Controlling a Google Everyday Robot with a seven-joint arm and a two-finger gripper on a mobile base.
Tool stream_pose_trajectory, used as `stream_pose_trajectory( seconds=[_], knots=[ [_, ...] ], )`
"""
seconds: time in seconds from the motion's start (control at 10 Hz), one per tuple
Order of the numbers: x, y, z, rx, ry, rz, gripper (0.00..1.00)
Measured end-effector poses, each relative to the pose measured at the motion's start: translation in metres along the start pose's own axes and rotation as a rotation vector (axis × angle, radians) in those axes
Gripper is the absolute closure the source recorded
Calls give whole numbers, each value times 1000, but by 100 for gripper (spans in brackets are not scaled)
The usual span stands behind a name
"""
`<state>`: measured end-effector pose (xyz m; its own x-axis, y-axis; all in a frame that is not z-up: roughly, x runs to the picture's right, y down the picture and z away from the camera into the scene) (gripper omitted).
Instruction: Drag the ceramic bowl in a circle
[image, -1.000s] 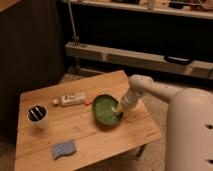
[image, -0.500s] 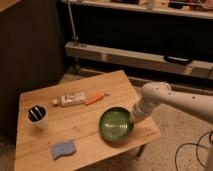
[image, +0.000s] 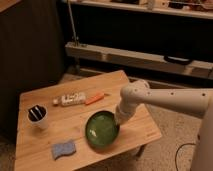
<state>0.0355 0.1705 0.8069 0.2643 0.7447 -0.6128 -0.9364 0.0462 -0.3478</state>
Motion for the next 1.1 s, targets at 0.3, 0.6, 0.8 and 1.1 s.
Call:
stream_pose_trajectory(
  seconds=[0.3, 0.6, 0.8, 1.1],
  knots=[
    [-46, -4, 6, -37, 6, 11, 80],
    [-82, -42, 4, -33, 32, 70, 80],
    [-77, -72, 18, -19, 74, 116, 80],
    [-38, -120, 16, 20, 78, 185, 80]
  ],
)
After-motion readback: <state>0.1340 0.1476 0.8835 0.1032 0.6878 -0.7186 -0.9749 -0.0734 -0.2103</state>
